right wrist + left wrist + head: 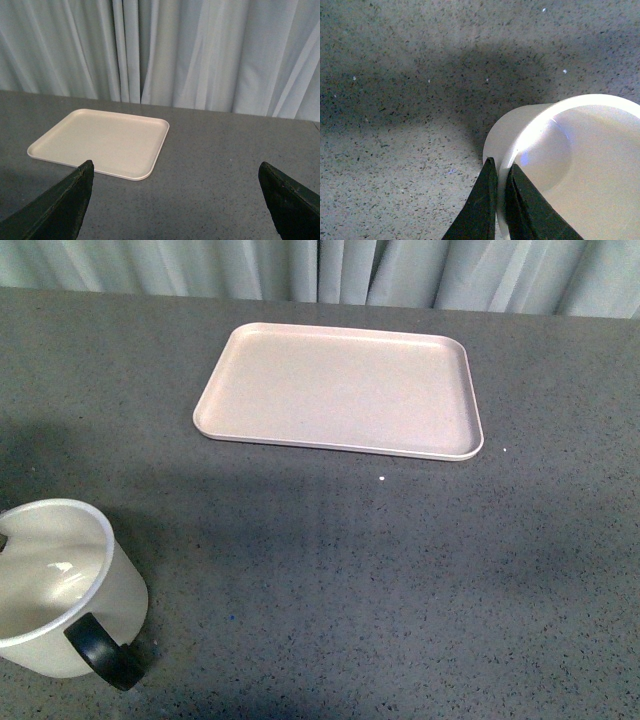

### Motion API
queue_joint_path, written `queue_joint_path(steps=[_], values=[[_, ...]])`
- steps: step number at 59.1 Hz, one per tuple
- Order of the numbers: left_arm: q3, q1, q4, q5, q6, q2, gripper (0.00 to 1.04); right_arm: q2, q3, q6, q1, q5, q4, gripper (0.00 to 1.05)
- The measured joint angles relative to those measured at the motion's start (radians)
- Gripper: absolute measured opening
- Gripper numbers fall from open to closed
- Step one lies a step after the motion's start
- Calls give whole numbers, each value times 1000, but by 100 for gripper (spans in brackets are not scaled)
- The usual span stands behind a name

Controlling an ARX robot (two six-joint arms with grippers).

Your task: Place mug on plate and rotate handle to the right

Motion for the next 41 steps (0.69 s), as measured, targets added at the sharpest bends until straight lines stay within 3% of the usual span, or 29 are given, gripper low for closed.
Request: queue_joint_path(steps=[15, 41], values=[[195, -46, -74, -4, -45, 37, 2, 0, 0, 0, 0, 0, 0, 95], [804, -188, -169, -51, -71, 449, 2, 0, 0, 0, 0, 0, 0, 95]])
